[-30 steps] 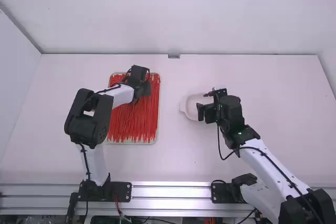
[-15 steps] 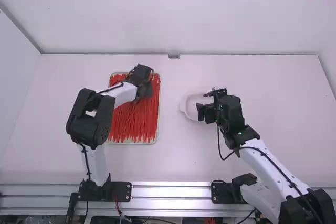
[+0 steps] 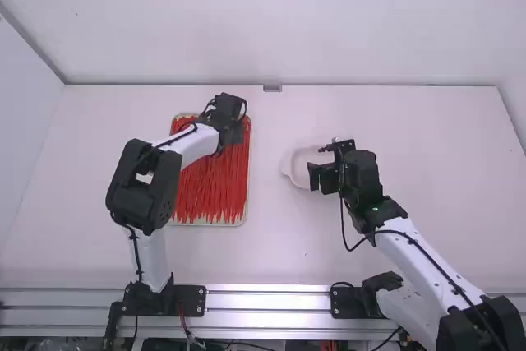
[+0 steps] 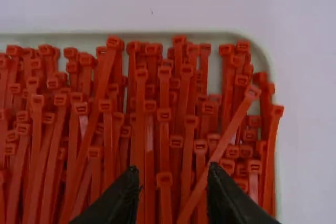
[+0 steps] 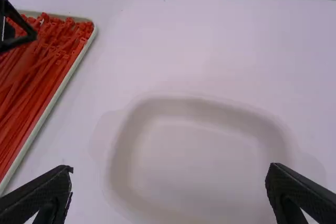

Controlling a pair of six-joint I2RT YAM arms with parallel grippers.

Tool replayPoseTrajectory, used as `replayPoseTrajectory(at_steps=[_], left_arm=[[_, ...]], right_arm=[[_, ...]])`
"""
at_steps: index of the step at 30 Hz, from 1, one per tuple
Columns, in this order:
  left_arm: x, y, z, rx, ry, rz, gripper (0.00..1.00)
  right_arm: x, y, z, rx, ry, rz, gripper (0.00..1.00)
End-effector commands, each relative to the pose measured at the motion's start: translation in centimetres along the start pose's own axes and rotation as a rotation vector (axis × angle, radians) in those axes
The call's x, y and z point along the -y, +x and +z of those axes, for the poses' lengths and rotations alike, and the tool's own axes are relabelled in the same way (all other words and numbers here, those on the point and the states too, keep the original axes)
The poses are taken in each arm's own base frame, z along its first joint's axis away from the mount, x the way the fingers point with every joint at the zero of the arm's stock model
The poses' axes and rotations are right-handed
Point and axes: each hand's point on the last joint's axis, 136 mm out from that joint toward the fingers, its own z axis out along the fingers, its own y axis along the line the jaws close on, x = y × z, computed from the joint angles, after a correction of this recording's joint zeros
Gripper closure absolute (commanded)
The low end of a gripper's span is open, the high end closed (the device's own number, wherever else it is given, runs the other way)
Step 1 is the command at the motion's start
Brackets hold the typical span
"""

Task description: Fasten the cable tie

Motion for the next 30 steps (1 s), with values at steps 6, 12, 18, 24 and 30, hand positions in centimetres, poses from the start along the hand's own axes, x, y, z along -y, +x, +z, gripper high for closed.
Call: replayPoseTrajectory(at_steps=[6,12,18,24,30], left_arm=[[-0.7,2.4,0.9,-0.035,-0.022,0.006,0.66],[-1.0,2.6,1.0,-0.041,-0.028,0.003,0.66],[-0.8,2.8,1.3,-0.022,-0.021,0.001,0.66],[-0.8,2.7,1.3,-0.018,-0.022,0.008,0.66],[-0.8,2.9,1.5,-0.022,-0.023,0.009,0.66]], right_arm=[[-0.2,-1.8,-0.2,0.034,0.001,-0.001,0.02],[-0.2,-1.8,-0.2,0.034,-0.001,0.002,0.02],[-0.2,-1.8,-0.2,0.034,-0.004,0.002,0.02],[-0.2,-1.8,-0.2,0.034,-0.004,0.002,0.02],[-0.2,-1.8,-0.2,0.034,-0.004,0.002,0.02]])
